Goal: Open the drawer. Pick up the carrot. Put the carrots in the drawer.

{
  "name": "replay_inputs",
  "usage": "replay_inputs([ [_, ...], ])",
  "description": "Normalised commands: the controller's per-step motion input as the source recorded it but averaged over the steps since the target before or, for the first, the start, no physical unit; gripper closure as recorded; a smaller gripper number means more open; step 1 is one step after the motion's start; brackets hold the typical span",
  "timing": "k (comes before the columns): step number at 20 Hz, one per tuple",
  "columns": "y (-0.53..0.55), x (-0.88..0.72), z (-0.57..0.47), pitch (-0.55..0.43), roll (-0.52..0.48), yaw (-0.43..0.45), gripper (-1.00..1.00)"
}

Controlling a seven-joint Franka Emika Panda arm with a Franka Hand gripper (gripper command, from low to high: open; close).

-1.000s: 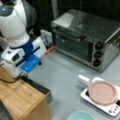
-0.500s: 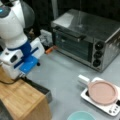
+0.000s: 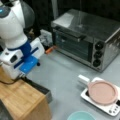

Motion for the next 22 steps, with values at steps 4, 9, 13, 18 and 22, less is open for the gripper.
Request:
replay_inputs([
  [4, -0.21, 0.09, -0.01, 0.015, 0.101, 0.062, -1.0],
  [9, -0.2, 0.11, -0.04, 0.022, 0.119, 0.042, -1.0],
  [13, -0.17, 0.12, 0.05, 0.044, 0.118, 0.045, -1.0],
  [18, -0.15, 0.13, 0.05, 0.046, 0.077, 0.044, -1.0],
  [22, -0.07, 0.15, -0.02, 0.036, 0.037, 0.04, -1.0],
])
